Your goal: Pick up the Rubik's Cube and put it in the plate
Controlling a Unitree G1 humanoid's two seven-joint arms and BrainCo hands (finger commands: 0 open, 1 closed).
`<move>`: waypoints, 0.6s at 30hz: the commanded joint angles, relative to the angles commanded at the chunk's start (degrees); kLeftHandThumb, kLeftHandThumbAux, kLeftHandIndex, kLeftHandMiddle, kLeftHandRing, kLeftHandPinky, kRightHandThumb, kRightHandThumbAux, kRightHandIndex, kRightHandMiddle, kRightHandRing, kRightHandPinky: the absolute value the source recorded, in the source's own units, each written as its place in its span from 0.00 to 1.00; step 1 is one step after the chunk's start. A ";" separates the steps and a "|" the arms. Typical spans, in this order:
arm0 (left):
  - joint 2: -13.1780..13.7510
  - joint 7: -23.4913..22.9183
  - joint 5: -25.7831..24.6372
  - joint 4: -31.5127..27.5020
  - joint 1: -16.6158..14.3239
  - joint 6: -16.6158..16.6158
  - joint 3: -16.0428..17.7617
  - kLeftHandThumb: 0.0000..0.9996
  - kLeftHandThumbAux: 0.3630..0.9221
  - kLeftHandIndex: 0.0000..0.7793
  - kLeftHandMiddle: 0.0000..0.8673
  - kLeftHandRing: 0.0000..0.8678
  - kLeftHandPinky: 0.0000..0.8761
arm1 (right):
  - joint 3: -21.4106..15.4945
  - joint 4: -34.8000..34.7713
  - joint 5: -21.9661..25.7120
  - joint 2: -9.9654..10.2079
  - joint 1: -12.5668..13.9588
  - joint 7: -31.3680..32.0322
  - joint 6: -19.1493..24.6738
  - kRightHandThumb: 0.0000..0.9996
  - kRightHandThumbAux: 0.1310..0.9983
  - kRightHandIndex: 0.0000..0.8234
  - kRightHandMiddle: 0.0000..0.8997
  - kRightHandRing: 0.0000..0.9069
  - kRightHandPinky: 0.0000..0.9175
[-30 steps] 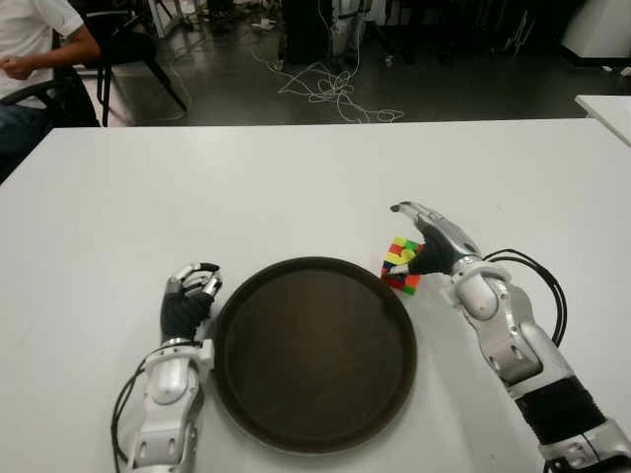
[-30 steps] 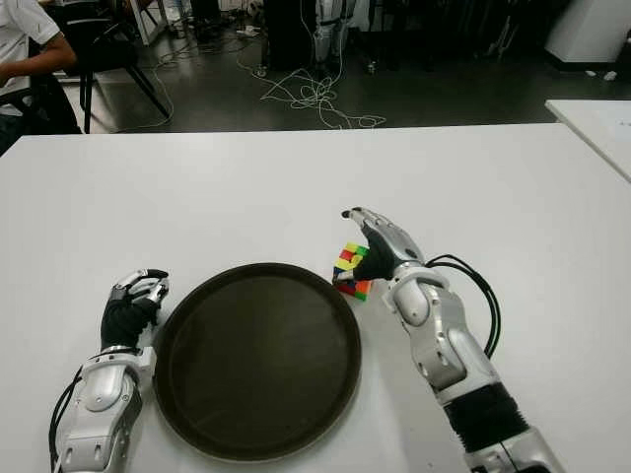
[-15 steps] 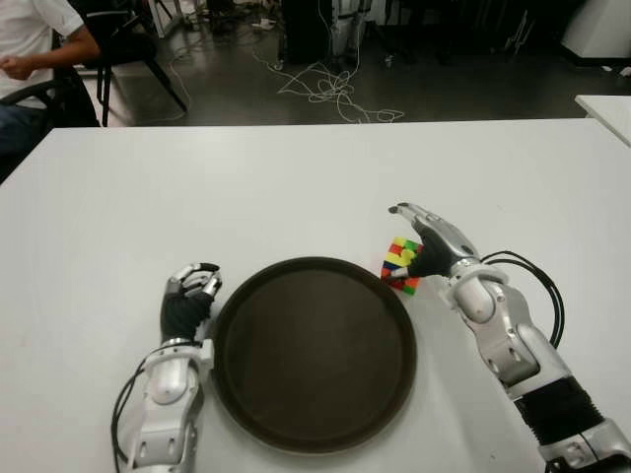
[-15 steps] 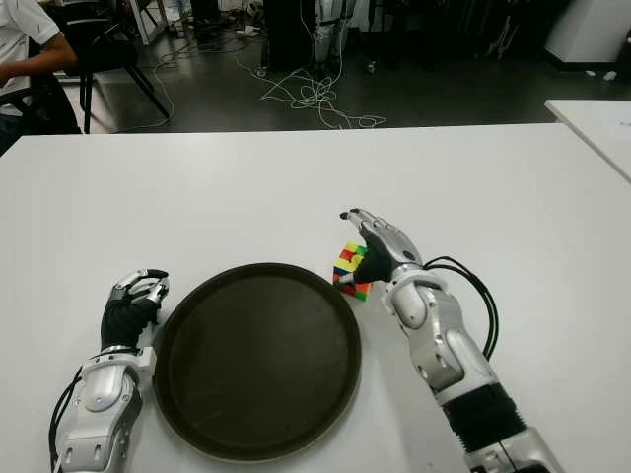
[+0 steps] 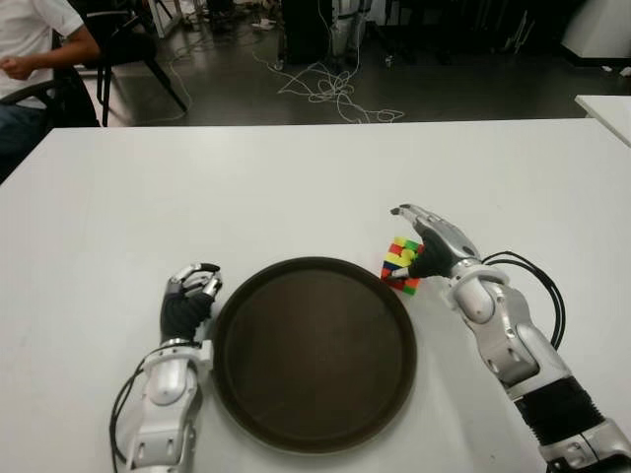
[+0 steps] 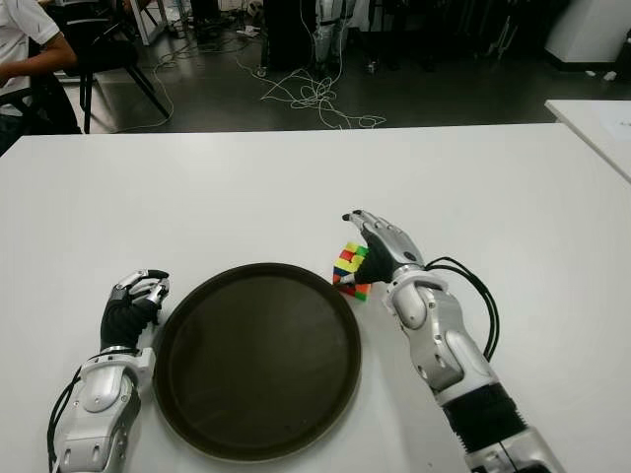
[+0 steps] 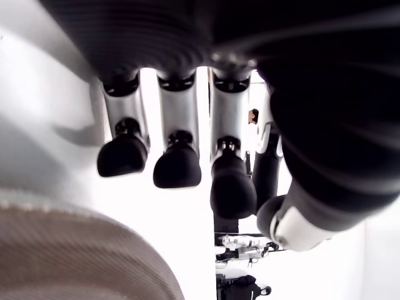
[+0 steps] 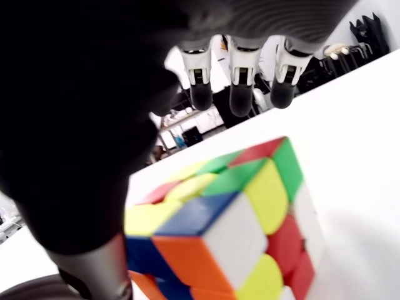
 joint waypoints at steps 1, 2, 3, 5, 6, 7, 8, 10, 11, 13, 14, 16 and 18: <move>0.06 0.03 0.08 0.01 -0.01 0.02 -0.05 0.71 0.61 0.57 0.92 0.93 0.91 | 0.03 -0.05 -0.03 -0.05 -0.02 0.24 0.26 0.00 0.82 0.02 0.06 0.07 0.06; 0.10 0.06 0.12 0.01 -0.02 0.03 -0.08 0.71 0.61 0.57 0.92 0.93 0.91 | 0.05 -0.09 -0.05 -0.08 -0.04 0.42 0.45 0.00 0.81 0.02 0.06 0.06 0.06; 0.13 0.08 0.14 0.03 -0.03 0.03 -0.11 0.71 0.61 0.57 0.92 0.93 0.91 | 0.07 -0.13 -0.05 -0.11 -0.05 0.52 0.58 0.00 0.81 0.02 0.06 0.06 0.06; 0.24 0.10 0.25 0.08 -0.07 -0.03 -0.19 0.71 0.61 0.57 0.92 0.93 0.91 | 0.12 -0.24 0.00 -0.24 -0.06 0.88 0.71 0.00 0.81 0.02 0.07 0.06 0.06; 0.28 0.11 0.28 0.10 -0.08 -0.05 -0.22 0.71 0.61 0.57 0.92 0.93 0.91 | 0.15 -0.29 -0.02 -0.28 -0.07 0.99 0.74 0.00 0.82 0.03 0.07 0.06 0.07; 0.35 0.09 0.29 0.16 -0.11 -0.11 -0.24 0.71 0.61 0.57 0.92 0.93 0.91 | 0.21 -0.29 -0.09 -0.35 -0.09 1.07 0.74 0.00 0.82 0.03 0.07 0.06 0.07; 0.40 0.08 0.29 0.20 -0.13 -0.15 -0.25 0.71 0.61 0.57 0.92 0.93 0.91 | 0.25 -0.29 -0.15 -0.39 -0.11 1.10 0.74 0.00 0.83 0.03 0.07 0.06 0.07; 0.50 0.10 0.29 0.34 -0.17 -0.23 -0.25 0.71 0.61 0.57 0.92 0.93 0.91 | 0.30 -0.29 -0.23 -0.46 -0.12 1.10 0.72 0.00 0.83 0.03 0.08 0.06 0.07; 0.50 0.16 0.29 0.34 -0.17 -0.17 -0.25 0.71 0.61 0.57 0.92 0.93 0.91 | 0.31 -0.35 -0.34 -0.51 -0.08 1.10 0.83 0.00 0.84 0.03 0.08 0.07 0.08; 0.50 0.30 0.28 0.38 -0.21 -0.06 -0.22 0.71 0.61 0.57 0.92 0.93 0.91 | 0.34 -0.58 -0.52 -0.64 -0.03 1.40 1.32 0.00 0.83 0.03 0.08 0.07 0.07; 0.49 0.37 0.27 0.42 -0.24 -0.02 -0.19 0.71 0.61 0.57 0.92 0.93 0.90 | 0.36 -0.71 -0.59 -0.72 -0.02 1.64 1.61 0.00 0.83 0.03 0.07 0.06 0.06; 0.52 0.49 0.32 0.51 -0.29 0.00 -0.15 0.71 0.61 0.57 0.92 0.93 0.90 | 0.44 -0.92 -0.77 -0.75 -0.08 2.12 2.27 0.00 0.83 0.02 0.07 0.06 0.06; 0.57 0.50 0.37 0.58 -0.32 -0.05 -0.17 0.71 0.61 0.57 0.92 0.93 0.91 | 0.47 -1.06 -0.88 -0.69 -0.12 2.39 2.76 0.00 0.83 0.02 0.07 0.06 0.06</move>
